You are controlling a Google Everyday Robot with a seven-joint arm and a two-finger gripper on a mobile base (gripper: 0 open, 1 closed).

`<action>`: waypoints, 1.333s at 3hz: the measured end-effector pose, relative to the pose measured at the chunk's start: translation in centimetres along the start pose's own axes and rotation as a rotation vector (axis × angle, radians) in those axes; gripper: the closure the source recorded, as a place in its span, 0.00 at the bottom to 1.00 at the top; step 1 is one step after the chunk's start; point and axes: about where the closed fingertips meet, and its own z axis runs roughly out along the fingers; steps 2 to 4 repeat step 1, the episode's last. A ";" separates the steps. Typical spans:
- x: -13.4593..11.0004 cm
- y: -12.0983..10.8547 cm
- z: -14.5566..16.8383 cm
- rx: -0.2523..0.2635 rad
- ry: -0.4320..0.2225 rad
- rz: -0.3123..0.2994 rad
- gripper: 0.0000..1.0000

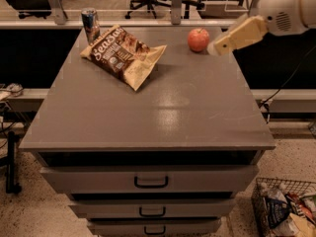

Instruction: Move brown chip bag near redbull can

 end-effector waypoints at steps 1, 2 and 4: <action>0.4 -0.3 -0.9 0.013 0.006 0.000 0.00; 0.4 -0.3 -0.9 0.013 0.006 0.000 0.00; 0.4 -0.3 -0.9 0.013 0.006 0.000 0.00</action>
Offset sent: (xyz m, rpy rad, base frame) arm 0.0000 0.0000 0.0000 0.0000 0.0000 0.0000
